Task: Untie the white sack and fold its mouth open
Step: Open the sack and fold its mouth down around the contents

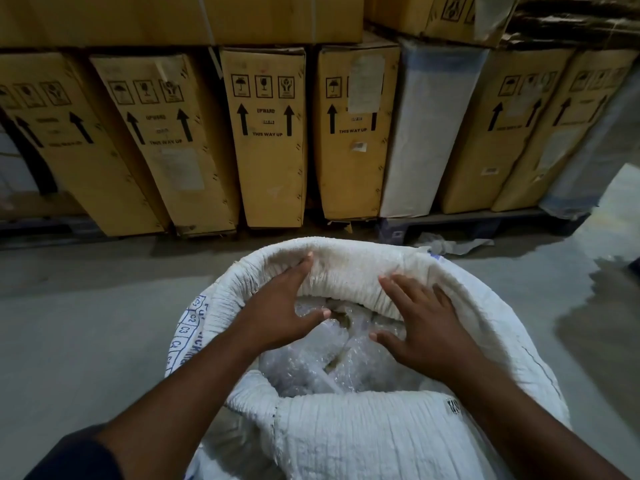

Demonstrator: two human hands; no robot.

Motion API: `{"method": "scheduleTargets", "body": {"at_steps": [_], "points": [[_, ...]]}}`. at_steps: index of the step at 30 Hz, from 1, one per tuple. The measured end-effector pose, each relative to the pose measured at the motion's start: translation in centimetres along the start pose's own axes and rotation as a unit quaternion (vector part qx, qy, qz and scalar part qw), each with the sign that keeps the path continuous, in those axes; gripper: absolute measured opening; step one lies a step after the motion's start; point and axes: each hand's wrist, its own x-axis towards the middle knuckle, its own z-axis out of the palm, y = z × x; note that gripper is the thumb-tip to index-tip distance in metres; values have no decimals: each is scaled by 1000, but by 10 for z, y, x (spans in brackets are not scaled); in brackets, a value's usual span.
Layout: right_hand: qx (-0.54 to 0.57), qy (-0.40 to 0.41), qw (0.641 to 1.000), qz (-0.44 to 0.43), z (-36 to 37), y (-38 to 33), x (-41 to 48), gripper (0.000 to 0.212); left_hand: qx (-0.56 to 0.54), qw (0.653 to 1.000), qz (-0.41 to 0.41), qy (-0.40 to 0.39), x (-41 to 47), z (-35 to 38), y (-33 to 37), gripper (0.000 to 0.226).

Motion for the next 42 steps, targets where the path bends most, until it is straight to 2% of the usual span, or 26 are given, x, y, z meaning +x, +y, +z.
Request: {"method": "scheduleTargets", "body": {"at_steps": [3,7,12,24,34,37,38,39,40,42], "points": [[-16,-40,999,29,14,3,6,110,26,999,24,6,8,9,-6,112],[-23,-46,996,77,16,-5,24,114,102,995,10,10,23,20,-10,121],[-19,-74,992,103,18,-6,33,116,144,989,3,19,25,28,-15,119],[25,-111,993,18,-7,-24,-16,120,110,993,28,-22,-24,20,14,103],[-3,-182,983,35,-31,-32,-92,139,218,967,56,-117,-96,28,17,132],[-31,-203,978,44,-30,-24,-109,146,252,963,55,-72,-120,32,10,136],[-43,-203,977,50,-33,-24,-114,146,271,958,44,-80,-126,33,5,137],[-49,-206,976,56,-32,-22,-121,146,278,953,13,-121,-136,35,2,133],[-65,-205,975,55,-31,-22,-128,145,303,946,-21,-111,-145,41,-2,124],[-108,-186,975,54,-26,-23,-141,141,383,913,12,-139,-168,55,-20,84]]}}
